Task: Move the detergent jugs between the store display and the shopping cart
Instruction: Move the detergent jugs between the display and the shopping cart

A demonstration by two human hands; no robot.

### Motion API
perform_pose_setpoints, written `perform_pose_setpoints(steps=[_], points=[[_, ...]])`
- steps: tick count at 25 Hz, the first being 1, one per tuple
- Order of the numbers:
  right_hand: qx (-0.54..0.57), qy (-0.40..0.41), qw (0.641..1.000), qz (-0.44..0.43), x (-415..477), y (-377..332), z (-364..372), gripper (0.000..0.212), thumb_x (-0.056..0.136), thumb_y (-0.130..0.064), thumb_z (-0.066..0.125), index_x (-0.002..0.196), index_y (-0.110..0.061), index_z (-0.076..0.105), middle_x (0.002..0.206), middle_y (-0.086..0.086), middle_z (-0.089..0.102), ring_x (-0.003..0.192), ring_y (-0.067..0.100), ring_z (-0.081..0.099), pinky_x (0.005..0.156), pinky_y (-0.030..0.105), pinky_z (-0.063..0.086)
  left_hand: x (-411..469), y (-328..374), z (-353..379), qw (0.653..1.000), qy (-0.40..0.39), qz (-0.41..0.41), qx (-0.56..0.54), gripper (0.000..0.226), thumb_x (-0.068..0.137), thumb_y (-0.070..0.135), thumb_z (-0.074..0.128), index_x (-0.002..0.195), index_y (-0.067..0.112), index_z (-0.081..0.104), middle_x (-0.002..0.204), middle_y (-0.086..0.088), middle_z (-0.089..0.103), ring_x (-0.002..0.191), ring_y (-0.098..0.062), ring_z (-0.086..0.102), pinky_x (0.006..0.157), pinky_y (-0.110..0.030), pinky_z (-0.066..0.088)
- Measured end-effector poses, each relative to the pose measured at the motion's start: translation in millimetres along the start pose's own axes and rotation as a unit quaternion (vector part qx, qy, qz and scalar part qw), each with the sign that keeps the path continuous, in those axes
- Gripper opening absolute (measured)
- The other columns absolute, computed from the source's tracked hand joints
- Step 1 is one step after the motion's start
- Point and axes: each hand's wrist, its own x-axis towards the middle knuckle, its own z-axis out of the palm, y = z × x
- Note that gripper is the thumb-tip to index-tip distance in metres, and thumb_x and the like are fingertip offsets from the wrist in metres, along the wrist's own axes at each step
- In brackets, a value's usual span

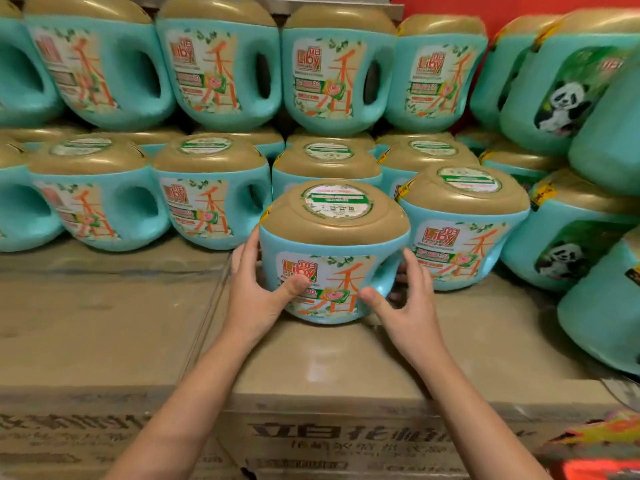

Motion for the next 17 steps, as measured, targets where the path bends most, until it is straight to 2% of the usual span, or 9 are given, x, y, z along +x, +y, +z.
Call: perform_pose_setpoints(steps=[2, 3, 5, 7, 11, 13, 14, 17], points=[[-0.004, 0.003, 1.000, 0.008, 4.4, 8.6, 5.5, 0.087, 0.059, -0.070, 0.068, 0.133, -0.034, 0.039, 0.115, -0.009, 0.050, 0.100, 0.008, 0.053, 0.089, 0.028, 0.051, 2.8, -7.7, 5.9, 0.999, -0.010, -0.009, -0.036, 0.091, 0.051, 0.061, 0.083, 0.127, 0.060, 0.032, 0.134, 0.024, 0.048, 0.120, 0.010, 0.051, 0.096, -0.013, 0.047], [-0.003, -0.003, 1.000, 0.018, 6.1, 13.1, 7.6, 0.091, 0.059, -0.069, 0.069, 0.135, -0.029, 0.039, 0.112, -0.006, 0.054, 0.096, 0.012, 0.055, 0.087, 0.036, 0.052, 2.4, -12.7, 7.7, 0.999, -0.022, -0.008, -0.046, 0.091, 0.054, 0.049, 0.083, 0.130, 0.052, 0.033, 0.136, 0.016, 0.050, 0.123, 0.003, 0.053, 0.099, -0.020, 0.048], [-0.011, 0.000, 0.999, 0.038, 7.5, 18.7, 9.4, 0.099, 0.057, -0.070, 0.069, 0.139, -0.026, 0.036, 0.109, -0.005, 0.059, 0.095, 0.013, 0.058, 0.087, 0.041, 0.052, 1.2, -17.8, 9.3, 0.999, -0.032, 0.002, -0.023, 0.088, 0.059, 0.044, 0.080, 0.131, 0.030, 0.031, 0.136, -0.002, 0.054, 0.124, -0.008, 0.055, 0.105, -0.032, 0.047], [-0.025, 0.021, 0.998, 0.045, 7.5, 19.4, 11.4, 0.097, 0.056, -0.072, 0.068, 0.136, -0.030, 0.034, 0.106, -0.009, 0.061, 0.094, 0.010, 0.059, 0.084, 0.039, 0.054, 1.1, -17.9, 9.3, 1.000, -0.026, 0.000, 0.008, 0.088, 0.060, 0.049, 0.078, 0.130, 0.024, 0.030, 0.134, -0.004, 0.056, 0.123, -0.012, 0.057, 0.103, -0.038, 0.048], [-0.051, 0.019, 0.997, 0.052, 9.7, 19.3, 13.7, 0.087, 0.060, -0.074, 0.062, 0.129, -0.030, 0.033, 0.102, -0.012, 0.062, 0.092, 0.007, 0.059, 0.080, 0.035, 0.054, 2.6, -15.4, 10.6, 0.995, 0.026, -0.011, 0.092, 0.087, 0.057, 0.058, 0.077, 0.129, 0.028, 0.037, 0.130, 0.005, 0.056, 0.116, -0.003, 0.056, 0.084, -0.025, 0.053], [-0.061, 0.012, 0.996, 0.059, 9.9, 17.7, 13.2, 0.085, 0.061, -0.072, 0.061, 0.129, -0.025, 0.039, 0.100, -0.012, 0.060, 0.093, 0.008, 0.058, 0.081, 0.034, 0.053, 1.2, -14.0, 12.0, 0.980, 0.065, -0.003, 0.188, 0.083, 0.060, 0.060, 0.076, 0.127, 0.023, 0.044, 0.123, 0.005, 0.059, 0.107, -0.010, 0.059, 0.080, -0.035, 0.055], [-0.057, 0.013, 0.996, 0.063, 9.6, 16.2, 12.1, 0.083, 0.063, -0.069, 0.065, 0.128, -0.023, 0.042, 0.097, -0.011, 0.060, 0.092, 0.010, 0.058, 0.080, 0.032, 0.052, 0.8, -11.9, 12.8, 0.970, 0.075, -0.001, 0.230, 0.081, 0.062, 0.063, 0.077, 0.125, 0.022, 0.046, 0.119, 0.006, 0.059, 0.102, -0.012, 0.060, 0.080, -0.040, 0.054], [-0.025, 0.018, 0.997, 0.077, 8.3, 11.0, 7.9, 0.061, 0.075, -0.042, 0.076, 0.125, -0.018, 0.049, 0.089, -0.006, 0.059, 0.081, 0.009, 0.055, 0.076, 0.022, 0.049, -0.9, -6.2, 12.2, 0.958, 0.099, -0.018, 0.270, 0.072, 0.064, 0.064, 0.073, 0.117, 0.022, 0.050, 0.108, 0.012, 0.054, 0.089, -0.009, 0.057, 0.076, -0.033, 0.046]])
